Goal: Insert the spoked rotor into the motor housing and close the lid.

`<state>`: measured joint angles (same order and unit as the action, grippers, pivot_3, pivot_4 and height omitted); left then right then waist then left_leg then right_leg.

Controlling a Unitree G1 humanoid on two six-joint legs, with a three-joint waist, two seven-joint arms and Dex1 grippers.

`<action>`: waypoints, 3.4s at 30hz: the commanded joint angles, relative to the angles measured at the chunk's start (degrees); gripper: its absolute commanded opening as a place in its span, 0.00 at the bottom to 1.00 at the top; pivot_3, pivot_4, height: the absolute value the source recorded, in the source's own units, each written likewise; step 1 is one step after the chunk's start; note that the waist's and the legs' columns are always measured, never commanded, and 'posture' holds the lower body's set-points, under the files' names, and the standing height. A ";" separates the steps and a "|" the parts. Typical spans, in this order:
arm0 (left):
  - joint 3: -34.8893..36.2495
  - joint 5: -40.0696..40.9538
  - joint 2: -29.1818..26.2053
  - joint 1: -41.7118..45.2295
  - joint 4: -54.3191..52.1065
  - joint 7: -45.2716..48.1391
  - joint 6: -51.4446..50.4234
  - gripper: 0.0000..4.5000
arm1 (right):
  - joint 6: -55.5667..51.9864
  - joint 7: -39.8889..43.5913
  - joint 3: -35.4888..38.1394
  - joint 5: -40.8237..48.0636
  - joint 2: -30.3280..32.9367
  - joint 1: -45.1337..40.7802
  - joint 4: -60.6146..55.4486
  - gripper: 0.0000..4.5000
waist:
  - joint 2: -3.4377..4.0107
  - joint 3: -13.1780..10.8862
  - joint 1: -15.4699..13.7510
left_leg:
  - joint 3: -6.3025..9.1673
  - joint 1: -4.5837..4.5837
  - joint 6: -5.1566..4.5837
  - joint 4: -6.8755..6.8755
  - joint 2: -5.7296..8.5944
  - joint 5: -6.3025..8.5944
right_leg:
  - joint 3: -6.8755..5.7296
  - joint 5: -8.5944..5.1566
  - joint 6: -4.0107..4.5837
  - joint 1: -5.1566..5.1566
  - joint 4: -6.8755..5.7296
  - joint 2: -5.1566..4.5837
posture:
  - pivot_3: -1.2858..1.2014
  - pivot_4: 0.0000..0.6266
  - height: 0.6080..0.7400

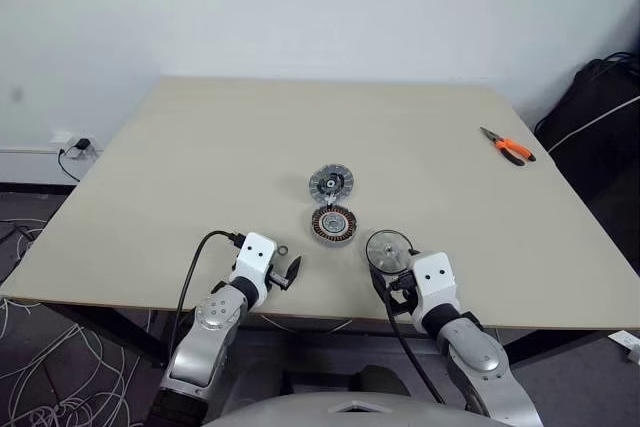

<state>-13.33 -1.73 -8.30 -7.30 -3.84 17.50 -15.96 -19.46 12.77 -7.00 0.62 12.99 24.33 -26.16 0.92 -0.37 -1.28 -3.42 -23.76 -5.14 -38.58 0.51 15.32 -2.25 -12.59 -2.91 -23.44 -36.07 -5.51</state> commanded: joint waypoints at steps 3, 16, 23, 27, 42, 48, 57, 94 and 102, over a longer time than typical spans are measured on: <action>-2.05 -0.91 1.55 4.20 3.37 -0.01 0.43 1.00 | 0.37 -0.20 0.04 0.18 -0.35 -0.85 -1.89 1.00 | -0.03 -0.01 -0.20 | 0.00 0.00 0.00 0.00 0.01 0.00 | -0.01 0.00 -0.01 0.00 0.00 0.01 | 0.52 0.00 1.00; -1.65 -2.63 1.78 9.01 10.67 -1.96 -4.75 1.00 | 2.23 -0.46 0.64 0.20 -0.63 -0.71 -0.24 1.00 | -0.08 0.01 -0.37 | 0.00 0.01 -0.01 -0.02 0.02 -0.01 | -0.10 0.01 0.00 0.02 0.02 0.04 | 0.52 0.00 1.00; -2.68 -3.26 0.76 8.63 9.71 -1.39 -9.07 0.91 | 2.36 -0.88 0.45 0.09 -1.16 -0.33 -0.46 1.00 | -0.11 0.21 -0.35 | 0.01 0.08 -0.01 -0.02 0.00 -0.01 | -0.04 0.03 -0.04 0.06 -0.03 0.02 | 0.52 0.00 1.00; -2.86 -3.40 0.40 8.36 8.90 -1.65 -9.96 0.65 | 2.29 -0.95 0.44 0.02 -1.42 -0.32 -0.52 1.00 | -0.13 0.23 -0.19 | 0.02 0.08 -0.01 -0.01 -0.01 0.00 | 0.00 0.04 -0.03 0.05 -0.03 0.01 | 0.52 0.00 1.00; -1.08 -1.39 2.36 9.54 5.84 -3.50 -5.99 0.15 | 1.18 -1.05 0.46 -0.17 -1.67 -0.88 -1.11 1.00 | -0.17 0.16 0.35 | 0.03 0.12 0.00 -0.01 -0.07 0.00 | -0.03 0.05 -0.10 0.01 -0.08 -0.03 | 0.52 0.00 1.00; -1.55 -1.35 4.46 14.42 6.57 -3.40 -3.51 0.15 | 1.84 -0.89 0.73 -0.04 -1.70 -1.13 -0.04 1.00 | -0.20 0.10 -0.51 | 0.03 -0.03 0.00 -0.01 -0.01 0.00 | -0.09 0.14 0.04 -0.06 -0.01 -0.09 | 0.52 0.00 1.00; -3.01 0.88 8.53 24.47 15.40 2.29 -5.41 0.15 | 2.74 -0.99 0.86 -0.12 -1.87 -1.76 1.25 1.00 | -0.25 0.08 -0.76 | 0.00 -0.08 -0.02 -0.03 0.03 -0.02 | -0.13 0.14 0.03 -0.06 0.13 0.02 | 0.52 0.00 1.00; -0.50 4.33 11.93 23.11 15.25 5.37 2.04 0.29 | 4.64 -1.12 1.64 1.23 -2.39 -1.74 2.48 1.00 | -0.24 0.07 -0.40 | 0.02 -0.17 -0.11 -0.44 0.00 0.04 | -0.02 0.27 -0.16 -0.01 0.08 -0.04 | 0.52 0.00 1.00; 2.03 2.96 6.44 12.44 7.42 2.34 8.15 0.00 | -0.46 -0.64 0.19 1.60 -2.66 -6.24 3.52 0.57 | -0.17 0.09 -0.29 | 0.02 -0.15 -0.11 -0.44 0.00 0.04 | -0.02 0.29 -0.14 -0.01 0.04 -0.04 | 0.52 0.00 1.00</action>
<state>-12.28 2.53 -1.32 5.38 6.65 21.96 -11.57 -19.13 11.97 -6.63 1.99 10.54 19.66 -22.28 0.75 -0.29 -1.57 -3.40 -23.91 -5.25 -39.02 0.50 15.36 -2.27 -12.30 -3.04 -23.45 -36.03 -5.55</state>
